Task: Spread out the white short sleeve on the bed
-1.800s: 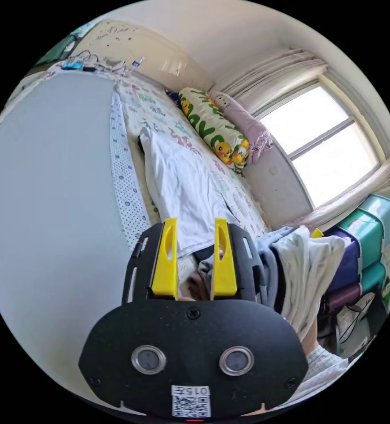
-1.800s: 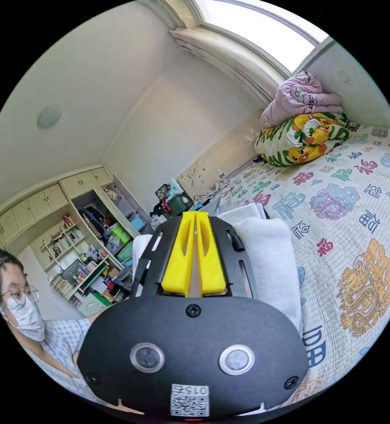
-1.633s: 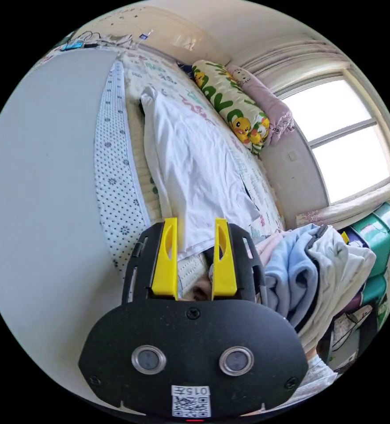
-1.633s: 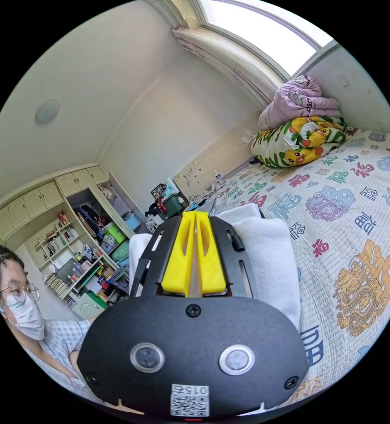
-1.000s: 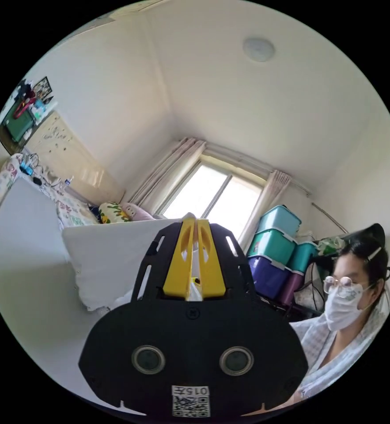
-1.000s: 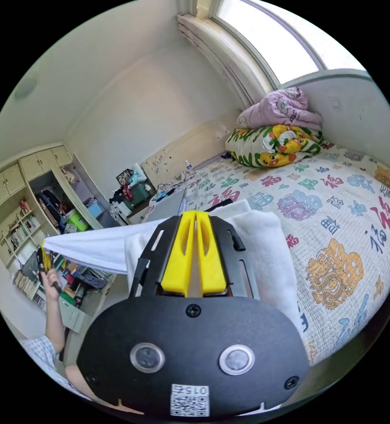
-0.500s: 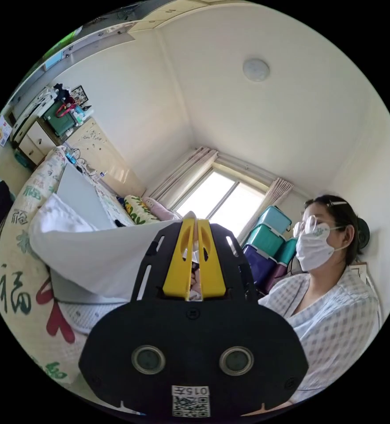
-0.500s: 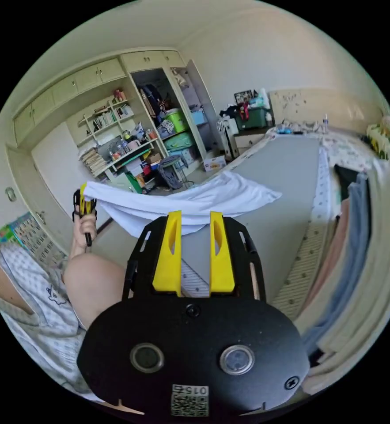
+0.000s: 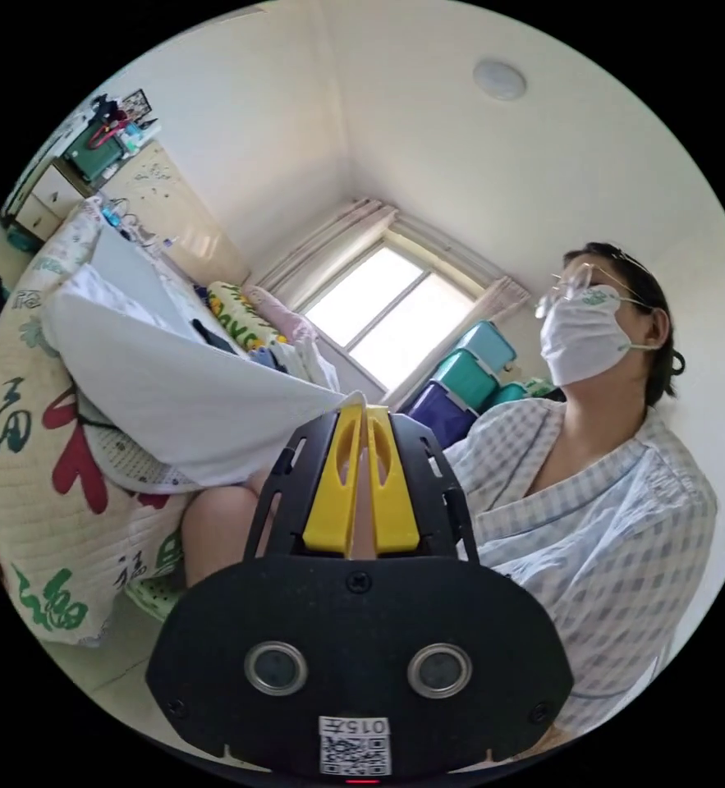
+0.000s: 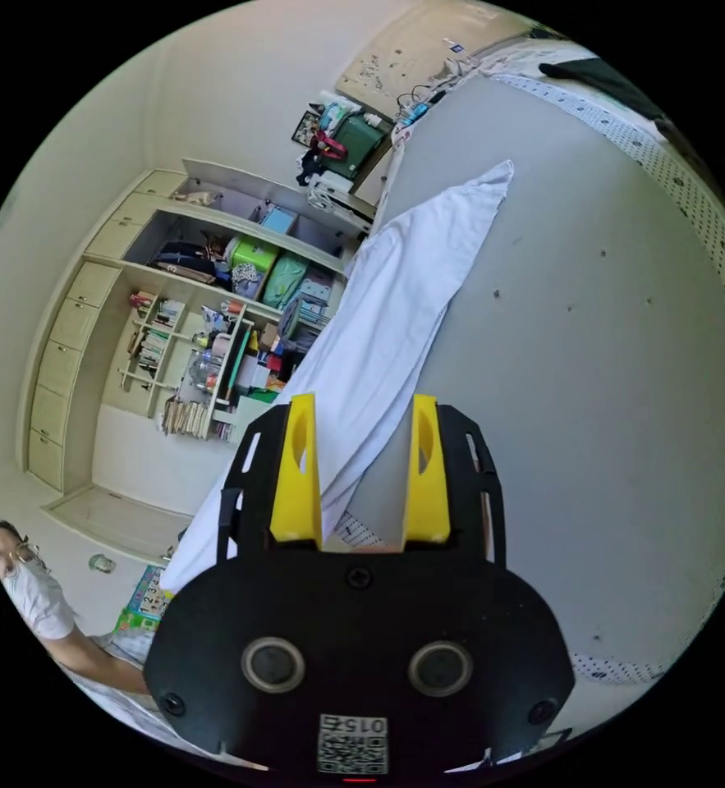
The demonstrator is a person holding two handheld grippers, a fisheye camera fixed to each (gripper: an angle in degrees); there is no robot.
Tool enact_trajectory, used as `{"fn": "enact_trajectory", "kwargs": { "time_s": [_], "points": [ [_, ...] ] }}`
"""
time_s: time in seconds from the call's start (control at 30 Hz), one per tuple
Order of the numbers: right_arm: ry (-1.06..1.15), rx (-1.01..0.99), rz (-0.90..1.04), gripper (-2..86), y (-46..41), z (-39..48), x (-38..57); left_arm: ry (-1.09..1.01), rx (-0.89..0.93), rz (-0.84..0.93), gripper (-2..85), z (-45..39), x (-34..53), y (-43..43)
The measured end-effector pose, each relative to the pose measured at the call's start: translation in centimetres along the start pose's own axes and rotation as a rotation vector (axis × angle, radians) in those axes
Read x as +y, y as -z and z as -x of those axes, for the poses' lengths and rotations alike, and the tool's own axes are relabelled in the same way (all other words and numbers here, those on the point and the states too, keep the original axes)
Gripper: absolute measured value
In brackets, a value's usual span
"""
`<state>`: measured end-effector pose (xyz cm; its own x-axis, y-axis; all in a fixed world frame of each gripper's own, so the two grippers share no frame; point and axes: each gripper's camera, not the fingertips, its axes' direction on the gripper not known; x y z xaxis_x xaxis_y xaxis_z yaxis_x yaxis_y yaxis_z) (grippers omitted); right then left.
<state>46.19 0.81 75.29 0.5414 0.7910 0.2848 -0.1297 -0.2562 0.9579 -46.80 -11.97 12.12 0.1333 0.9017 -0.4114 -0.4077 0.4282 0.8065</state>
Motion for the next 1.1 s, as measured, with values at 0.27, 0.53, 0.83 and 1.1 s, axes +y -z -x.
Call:
{"fn": "enact_trajectory", "kwargs": {
  "time_s": [0.27,0.53,0.83,1.1],
  "points": [
    [-0.052,-0.073,-0.032,2.2,-1.7,1.1,-5.5,-0.060,0.039,0.109,-0.8,2.7,-2.7,-2.0],
    [0.245,0.014,-0.366,-0.2,7.0,22.2,-16.4,-0.030,-0.138,0.124,-0.8,6.2,-5.8,-4.2],
    [0.977,-0.261,0.667,0.8,-24.6,56.8,-1.6,0.021,-0.191,0.221,-0.6,10.1,-6.9,-12.5],
    [0.718,-0.577,0.524,-0.4,-17.7,45.6,-4.8,0.244,-0.413,0.328,0.8,10.3,-2.3,-9.6]
  ]
}}
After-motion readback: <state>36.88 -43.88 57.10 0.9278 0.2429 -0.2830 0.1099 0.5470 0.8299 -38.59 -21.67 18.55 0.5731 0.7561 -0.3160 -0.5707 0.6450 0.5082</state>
